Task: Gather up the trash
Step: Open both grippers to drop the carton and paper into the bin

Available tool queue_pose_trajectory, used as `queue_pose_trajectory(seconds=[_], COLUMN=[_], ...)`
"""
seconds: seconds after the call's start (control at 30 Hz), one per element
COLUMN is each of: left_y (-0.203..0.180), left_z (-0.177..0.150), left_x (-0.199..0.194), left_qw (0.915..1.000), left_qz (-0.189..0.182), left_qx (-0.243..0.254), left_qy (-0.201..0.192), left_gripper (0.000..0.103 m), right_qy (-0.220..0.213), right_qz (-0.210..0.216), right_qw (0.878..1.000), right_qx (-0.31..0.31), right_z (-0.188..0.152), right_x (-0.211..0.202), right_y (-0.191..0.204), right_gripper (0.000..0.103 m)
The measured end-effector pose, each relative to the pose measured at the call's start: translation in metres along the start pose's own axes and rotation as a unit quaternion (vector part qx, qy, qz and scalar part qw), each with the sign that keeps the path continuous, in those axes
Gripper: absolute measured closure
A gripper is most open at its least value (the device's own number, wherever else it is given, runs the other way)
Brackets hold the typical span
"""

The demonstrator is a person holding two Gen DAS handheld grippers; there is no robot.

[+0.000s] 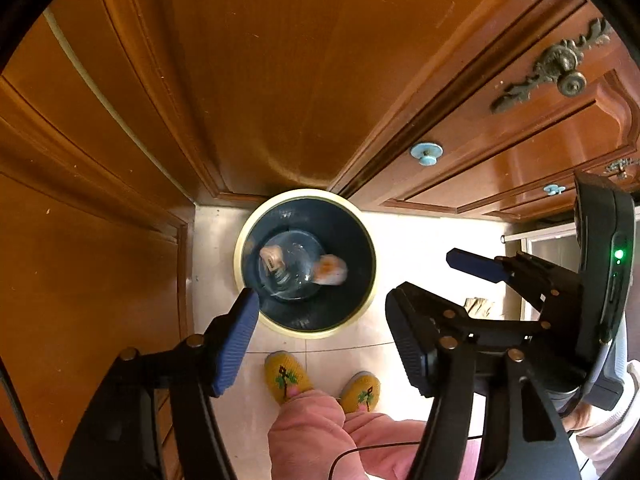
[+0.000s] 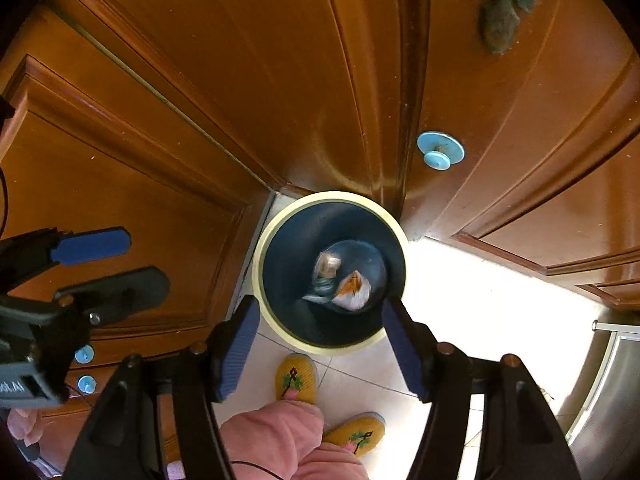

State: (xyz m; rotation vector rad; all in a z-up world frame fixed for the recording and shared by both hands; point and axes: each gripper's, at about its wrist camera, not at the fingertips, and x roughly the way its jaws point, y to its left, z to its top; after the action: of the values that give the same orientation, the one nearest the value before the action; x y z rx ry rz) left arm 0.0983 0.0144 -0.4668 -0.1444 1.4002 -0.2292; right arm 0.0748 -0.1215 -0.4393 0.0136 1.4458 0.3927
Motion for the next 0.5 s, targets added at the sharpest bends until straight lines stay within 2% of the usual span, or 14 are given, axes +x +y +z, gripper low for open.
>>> queue_pose_trajectory(seconds=[0.27, 0.5], left_y=[-0.006, -0.026], left_z=[-0.001, -0.002], left_x=[-0.033, -0.094], left_qw=[0.9990, 0.9981], left_qz=[0.034, 0.039], left_qx=[0.010, 0.012], left_qy=[-0.028, -0.045], left_gripper=[0.039, 0.039], right_qy=[-0.003, -0.001], right_qz=[0.004, -0.006], right_qw=[1.000, 0.999], right_qx=[0.016, 0.048], right_z=[0.000, -0.004], right_x=[-0.017, -0.070], right_y=[-0.001, -0.003], right_gripper=[0.039, 0.039])
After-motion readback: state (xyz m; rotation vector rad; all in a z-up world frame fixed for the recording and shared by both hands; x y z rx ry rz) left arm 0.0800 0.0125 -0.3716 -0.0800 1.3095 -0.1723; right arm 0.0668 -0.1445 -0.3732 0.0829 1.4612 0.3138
